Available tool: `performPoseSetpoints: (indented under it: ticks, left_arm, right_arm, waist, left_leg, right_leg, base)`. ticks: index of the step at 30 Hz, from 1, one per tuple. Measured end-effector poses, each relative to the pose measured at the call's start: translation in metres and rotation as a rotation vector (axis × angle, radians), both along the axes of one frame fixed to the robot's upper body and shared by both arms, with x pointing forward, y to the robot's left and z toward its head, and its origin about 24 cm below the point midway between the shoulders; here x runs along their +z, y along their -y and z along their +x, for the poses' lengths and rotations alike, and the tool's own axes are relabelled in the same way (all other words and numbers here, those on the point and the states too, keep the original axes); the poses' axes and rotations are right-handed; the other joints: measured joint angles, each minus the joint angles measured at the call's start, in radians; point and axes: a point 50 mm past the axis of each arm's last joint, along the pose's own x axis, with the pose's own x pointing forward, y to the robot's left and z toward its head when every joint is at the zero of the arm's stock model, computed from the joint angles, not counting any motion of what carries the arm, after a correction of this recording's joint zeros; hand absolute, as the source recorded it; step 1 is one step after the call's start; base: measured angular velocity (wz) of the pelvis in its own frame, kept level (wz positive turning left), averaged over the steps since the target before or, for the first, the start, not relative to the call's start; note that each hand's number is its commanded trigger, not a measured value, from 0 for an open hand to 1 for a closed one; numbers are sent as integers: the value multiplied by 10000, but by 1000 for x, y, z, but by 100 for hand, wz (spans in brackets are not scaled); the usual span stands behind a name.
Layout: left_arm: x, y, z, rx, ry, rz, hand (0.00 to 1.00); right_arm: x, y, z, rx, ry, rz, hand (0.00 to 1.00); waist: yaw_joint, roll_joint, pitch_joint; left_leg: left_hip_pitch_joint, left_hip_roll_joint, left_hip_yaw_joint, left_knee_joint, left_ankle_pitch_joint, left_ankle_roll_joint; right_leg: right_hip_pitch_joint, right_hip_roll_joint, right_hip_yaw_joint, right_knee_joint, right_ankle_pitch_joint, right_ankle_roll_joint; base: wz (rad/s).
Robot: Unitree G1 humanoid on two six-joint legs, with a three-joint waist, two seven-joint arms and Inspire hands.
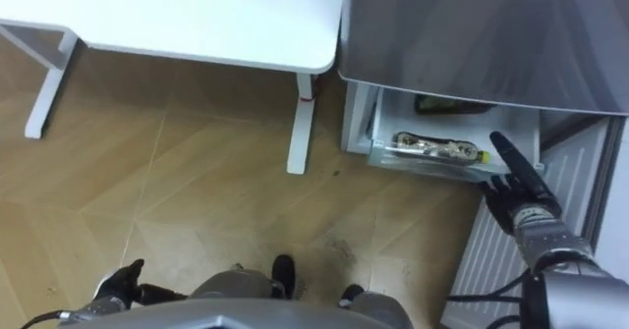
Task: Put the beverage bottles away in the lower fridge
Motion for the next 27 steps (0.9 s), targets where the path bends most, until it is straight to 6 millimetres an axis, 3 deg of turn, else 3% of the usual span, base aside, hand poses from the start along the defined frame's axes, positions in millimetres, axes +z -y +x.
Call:
performPoseSetpoints:
  ticks: [2,6,9,11,13,17,19,27]
  left_arm:
    - [0,0,0,309,111,-140,0]
    - [0,1,6,371,204,-175,0]
    - [0,1,7,333,271,-19,0]
    - [1,3,14,275,518,-58,0]
    - [1,4,16,161,615,10,0]
    - [1,3,15,-59,474,160,0]
    - [1,3,14,-189,390,208,0]
    - [3,1,20,-314,555,412,0]
  right_arm:
    - [-4,-4,-3,-82,-264,110,0]
    - [-4,-5,-3,-295,-574,106,0]
    - [1,-8,12,-672,-293,254,0]
    - [6,-10,23,-895,183,276,0]
    - [9,-12,31,-883,420,323,0]
    - [15,-13,42,-982,809,386,0]
    - [18,-13,46,-1025,1043,449,0]
    - [38,-14,73,-1183,2296,593,0]
  waist:
    - [-26,21,51]
    - [61,51,76]
    - [88,30,140]
    - [167,61,266]
    - [316,62,295]
    - [346,-1,330]
    - [420,-4,329]
    - [754,-29,318]
  left_leg:
    - [-171,18,27,63,-33,-9]
    - [-585,31,51,102,-36,-4]
    - [-1122,57,117,497,-71,28]
    - [-1747,130,117,1220,-339,29]
    - [-2425,175,77,1976,-620,22]
    - [-3966,158,-80,3615,-1149,22]
    - [-4650,150,-117,4202,-1273,12]
    - [-7085,197,-216,6073,-1487,-91]
  right_leg:
    - [-183,9,13,10,8,-17]
    - [-729,-29,63,346,-35,-43]
    - [-1389,-115,247,959,-195,-61]
    - [-1995,-158,264,1650,-423,-91]
    - [-2661,-214,287,2383,-663,-143]
    - [-4254,-497,377,4316,-1523,-227]
    - [-4938,-566,435,4960,-1752,-281]
    - [-7341,-781,453,7059,-2224,-609]
  base:
    - [-5]
    - [-6]
    - [-8]
    - [0]
    - [-3]
    - [12]
    - [3]
    - [5]
